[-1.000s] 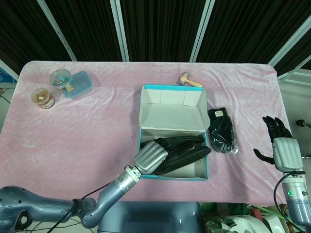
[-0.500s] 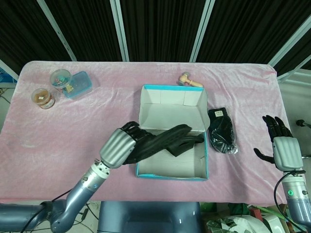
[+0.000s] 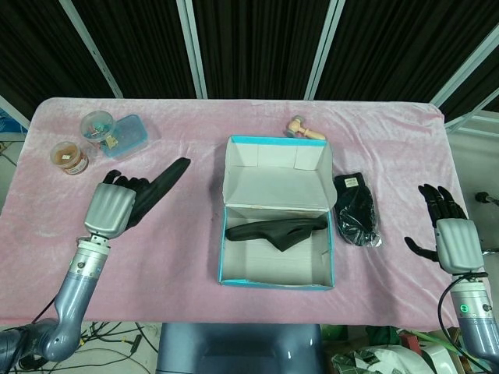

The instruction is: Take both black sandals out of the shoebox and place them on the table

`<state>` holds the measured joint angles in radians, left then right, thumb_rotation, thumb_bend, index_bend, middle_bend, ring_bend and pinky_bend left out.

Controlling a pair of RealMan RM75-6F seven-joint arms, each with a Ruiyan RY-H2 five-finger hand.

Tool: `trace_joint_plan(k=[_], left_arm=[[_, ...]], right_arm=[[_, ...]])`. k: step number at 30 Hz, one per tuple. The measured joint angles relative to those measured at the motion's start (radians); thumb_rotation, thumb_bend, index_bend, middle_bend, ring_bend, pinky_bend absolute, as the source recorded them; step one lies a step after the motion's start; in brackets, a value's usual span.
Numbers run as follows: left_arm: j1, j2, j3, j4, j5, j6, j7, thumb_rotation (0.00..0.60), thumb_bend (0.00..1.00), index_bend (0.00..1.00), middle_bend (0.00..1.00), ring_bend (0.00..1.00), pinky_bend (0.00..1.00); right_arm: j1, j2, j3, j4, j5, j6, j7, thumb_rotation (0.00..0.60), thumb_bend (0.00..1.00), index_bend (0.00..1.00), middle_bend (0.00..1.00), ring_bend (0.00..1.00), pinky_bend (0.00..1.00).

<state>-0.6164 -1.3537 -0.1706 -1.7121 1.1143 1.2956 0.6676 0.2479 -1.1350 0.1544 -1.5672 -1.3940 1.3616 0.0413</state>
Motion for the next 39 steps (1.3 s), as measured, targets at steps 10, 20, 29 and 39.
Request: trace_joint_plan(k=[10,20,29,39], left_arm=[[-0.064,-0.163,-0.048,0.247,-0.166,-0.056,0.122,0.6,0.14,0.22,0.34,0.27,0.21],[-0.132,-0.262,-0.071,0.217,-0.211,-0.038,0.243,0.6,0.0,0.0,0.04,0.0,0.01],[-0.09,-0.198,-0.055,-0.06,-0.075,0.025,0.119,0.6,0.02,0.18,0.3,0.21,0.26],[-0.07,-0.147,-0.021,-0.267,0.088,-0.033,-0.116,0.6,0.1,0.21,0.32,0.24,0.29]], right_arm=[[-0.027,0.013,-0.01,-0.013,-0.007,0.031,0.0,0.6,0.11,0.0,0.06,0.01,0.2],[-0.05,0.026,-0.015,-0.026,-0.004,0.053,0.002,0.6,0.1,0.0,0.06,0.01,0.2],[-0.049,0.029,-0.021,-0.039,-0.018,0.048,-0.026,0.6,0.11,0.0,0.06,0.01,0.2],[-0.042,0.027,-0.038,-0.066,-0.057,0.046,-0.082,0.6,0.1,0.0,0.06,0.01,0.2]])
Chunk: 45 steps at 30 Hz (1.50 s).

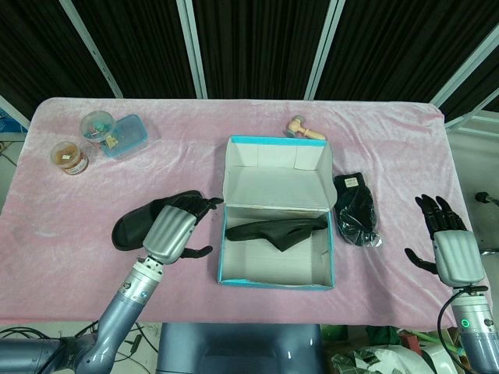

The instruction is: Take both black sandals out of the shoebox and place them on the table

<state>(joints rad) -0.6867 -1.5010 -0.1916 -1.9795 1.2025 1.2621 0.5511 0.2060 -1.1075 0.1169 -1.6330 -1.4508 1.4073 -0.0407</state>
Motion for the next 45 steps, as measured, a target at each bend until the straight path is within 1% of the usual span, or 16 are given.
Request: trace_joint_plan(k=[4,9,14,17,21,26,29,39,43,45], left_arm=[[-0.05,-0.045,-0.03,0.009,-0.06,-0.05,0.026,0.6,0.11,0.18,0.29,0.24,0.29],[-0.127,-0.119,-0.086,0.057,-0.194,-0.104,0.08,0.6,0.11,0.15,0.27,0.24,0.29],[-0.223,-0.216,-0.154,0.162,-0.35,-0.134,0.146,0.6,0.11,0.14,0.27,0.24,0.28],[-0.277,-0.266,-0.186,0.22,-0.433,-0.154,0.174,0.6,0.11,0.14,0.27,0.24,0.28],[-0.338,-0.323,-0.214,0.282,-0.512,-0.171,0.203,0.6,0.11,0.15,0.27,0.24,0.29],[-0.386,-0.368,-0.234,0.35,-0.587,-0.196,0.209,0.6,0.11,0.15,0.27,0.24,0.3],[-0.409,-0.391,-0.24,0.381,-0.614,-0.211,0.201,0.6,0.11,0.15,0.27,0.24,0.3],[-0.454,-0.43,-0.23,0.444,-0.649,-0.231,0.187,0.6,0.11,0.15,0.28,0.24,0.32],[-0.469,-0.447,-0.229,0.478,-0.664,-0.234,0.19,0.6,0.11,0.15,0.28,0.25,0.36],[-0.482,-0.465,-0.228,0.51,-0.673,-0.234,0.195,0.6,0.13,0.15,0.28,0.26,0.39]], right_arm=[[-0.006,0.001,-0.003,-0.006,-0.009,0.012,0.001,0.6,0.11,0.0,0.06,0.01,0.2],[-0.011,0.004,-0.006,-0.002,-0.011,0.016,0.008,0.6,0.11,0.0,0.06,0.01,0.2],[-0.012,0.006,-0.004,-0.001,-0.01,0.016,0.013,0.6,0.1,0.0,0.07,0.01,0.2],[-0.013,0.007,-0.004,-0.001,-0.011,0.017,0.013,0.6,0.1,0.0,0.06,0.01,0.2],[-0.016,0.009,-0.002,0.0,-0.007,0.019,0.016,0.6,0.11,0.0,0.07,0.01,0.2],[-0.019,0.012,-0.001,0.001,-0.003,0.021,0.018,0.6,0.11,0.0,0.07,0.01,0.2],[-0.021,0.011,0.0,0.003,-0.001,0.023,0.022,0.6,0.1,0.0,0.06,0.01,0.2],[-0.033,0.009,0.0,0.012,0.006,0.033,0.034,0.6,0.11,0.0,0.07,0.01,0.2],[-0.036,0.009,0.001,0.013,0.006,0.036,0.038,0.6,0.11,0.0,0.06,0.01,0.2],[-0.037,0.009,0.001,0.014,0.004,0.038,0.04,0.6,0.11,0.0,0.07,0.01,0.2]])
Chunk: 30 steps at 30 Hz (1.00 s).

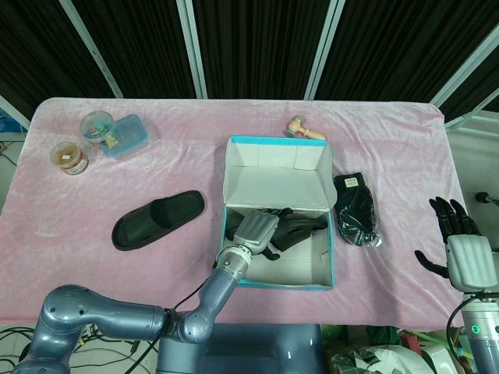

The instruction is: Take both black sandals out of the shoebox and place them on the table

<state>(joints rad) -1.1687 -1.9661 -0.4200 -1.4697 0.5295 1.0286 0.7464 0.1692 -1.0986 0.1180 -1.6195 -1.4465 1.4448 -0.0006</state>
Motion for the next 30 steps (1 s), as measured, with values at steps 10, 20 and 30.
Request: trace_joint_plan(k=[10,20,30], left_arm=[[-0.064,-0.131,0.01,0.21,0.051,0.056,0.011,0.6,0.48,0.43,0.59,0.58,0.66],[-0.066,-0.202,0.06,0.329,0.311,0.133,-0.126,0.6,0.47,0.46,0.62,0.59,0.7],[0.023,-0.085,0.091,0.129,0.461,0.153,-0.308,0.6,0.47,0.45,0.6,0.58,0.69]], right_arm=[[-0.009,0.007,0.005,-0.001,0.004,0.012,0.011,0.6,0.11,0.0,0.07,0.01,0.2],[-0.013,0.01,0.007,-0.005,0.002,0.016,0.021,0.6,0.1,0.0,0.07,0.01,0.2],[-0.01,0.012,0.009,-0.014,-0.006,0.015,0.01,0.6,0.11,0.0,0.07,0.01,0.2]])
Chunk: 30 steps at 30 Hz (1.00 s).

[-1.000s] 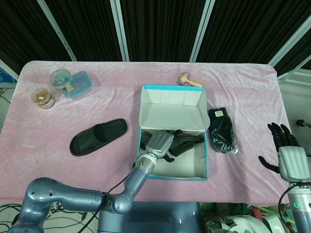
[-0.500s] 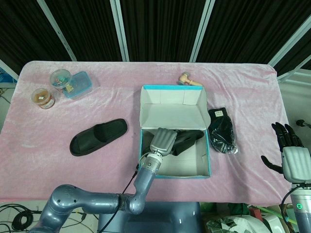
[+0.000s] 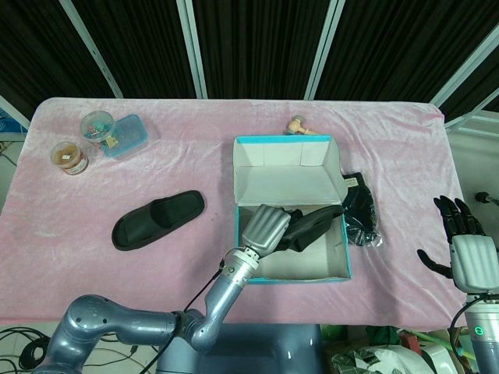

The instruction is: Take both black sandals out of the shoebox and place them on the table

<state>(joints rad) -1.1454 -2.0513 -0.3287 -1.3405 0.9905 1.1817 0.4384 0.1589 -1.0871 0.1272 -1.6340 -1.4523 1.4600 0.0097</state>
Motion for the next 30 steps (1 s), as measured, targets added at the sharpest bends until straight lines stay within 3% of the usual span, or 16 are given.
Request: trace_joint_plan(k=[10,17,23,30], left_arm=[[0.106,0.207,0.007,-0.33,0.034,0.018,-0.018,0.6,0.47,0.43,0.58,0.56,0.62],[0.243,0.35,0.067,-0.523,0.0,0.134,0.057,0.6,0.46,0.41,0.57,0.55,0.6],[0.348,0.456,0.146,-0.581,-0.047,0.134,0.003,0.6,0.45,0.41,0.56,0.55,0.58],[0.422,0.504,0.202,-0.553,-0.054,0.095,-0.119,0.6,0.45,0.4,0.56,0.54,0.58]], right_arm=[[0.002,0.009,0.004,-0.01,-0.002,0.0,-0.01,0.6,0.11,0.0,0.06,0.01,0.2],[0.01,0.002,0.002,-0.005,-0.002,-0.018,-0.012,0.6,0.1,0.0,0.07,0.01,0.2],[0.027,-0.002,0.008,-0.002,-0.005,-0.034,-0.019,0.6,0.11,0.0,0.07,0.01,0.2],[0.028,-0.002,0.01,0.002,0.005,-0.039,-0.014,0.6,0.11,0.0,0.07,0.01,0.2]])
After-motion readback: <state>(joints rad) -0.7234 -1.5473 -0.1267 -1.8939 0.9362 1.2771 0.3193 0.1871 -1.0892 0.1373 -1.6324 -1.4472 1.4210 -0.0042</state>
